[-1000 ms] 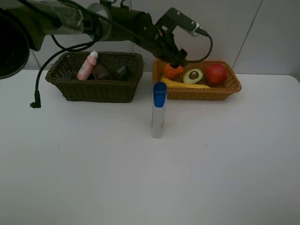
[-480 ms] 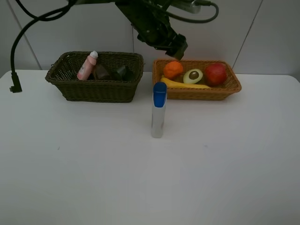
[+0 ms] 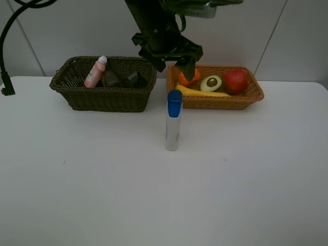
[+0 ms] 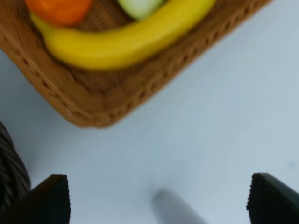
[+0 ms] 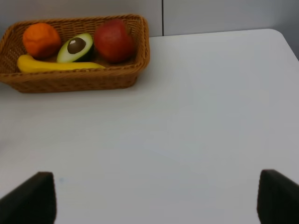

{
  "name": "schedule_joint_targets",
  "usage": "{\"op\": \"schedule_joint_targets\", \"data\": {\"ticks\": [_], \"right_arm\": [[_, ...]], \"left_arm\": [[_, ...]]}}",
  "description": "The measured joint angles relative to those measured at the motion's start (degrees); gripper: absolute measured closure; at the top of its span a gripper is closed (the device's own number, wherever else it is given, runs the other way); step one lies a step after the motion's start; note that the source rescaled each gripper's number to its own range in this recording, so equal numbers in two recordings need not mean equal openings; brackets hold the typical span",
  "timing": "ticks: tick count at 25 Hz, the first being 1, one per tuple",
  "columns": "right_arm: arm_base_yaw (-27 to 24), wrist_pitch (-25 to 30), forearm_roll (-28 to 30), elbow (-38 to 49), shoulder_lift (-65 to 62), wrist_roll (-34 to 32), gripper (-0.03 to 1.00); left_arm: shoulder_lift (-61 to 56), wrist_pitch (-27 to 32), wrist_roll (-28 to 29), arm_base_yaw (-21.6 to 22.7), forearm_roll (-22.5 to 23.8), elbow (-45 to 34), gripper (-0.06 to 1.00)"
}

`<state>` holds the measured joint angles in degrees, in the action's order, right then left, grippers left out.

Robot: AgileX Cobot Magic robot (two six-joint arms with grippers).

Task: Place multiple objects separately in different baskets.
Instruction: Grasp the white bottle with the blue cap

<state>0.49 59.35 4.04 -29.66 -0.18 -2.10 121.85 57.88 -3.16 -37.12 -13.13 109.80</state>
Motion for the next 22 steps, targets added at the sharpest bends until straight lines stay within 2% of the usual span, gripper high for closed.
{"op": "schedule_joint_targets", "data": {"ticks": [9,14,22], "right_arm": [[0.00,0.00,0.00,0.00,0.00,0.00,0.12],[0.00,0.00,0.00,0.00,0.00,0.00,0.12],[0.00,0.00,0.00,0.00,0.00,0.00,0.12]], "left_arm": [[0.00,10.85,6.90,-2.98,2.57,0.00,-0.05],[0.18,11.64,8.84,-4.35,5.43,0.00,-0.05],[3.85,11.70,9.07,-5.79,6.25,0.11,-0.05]]}}
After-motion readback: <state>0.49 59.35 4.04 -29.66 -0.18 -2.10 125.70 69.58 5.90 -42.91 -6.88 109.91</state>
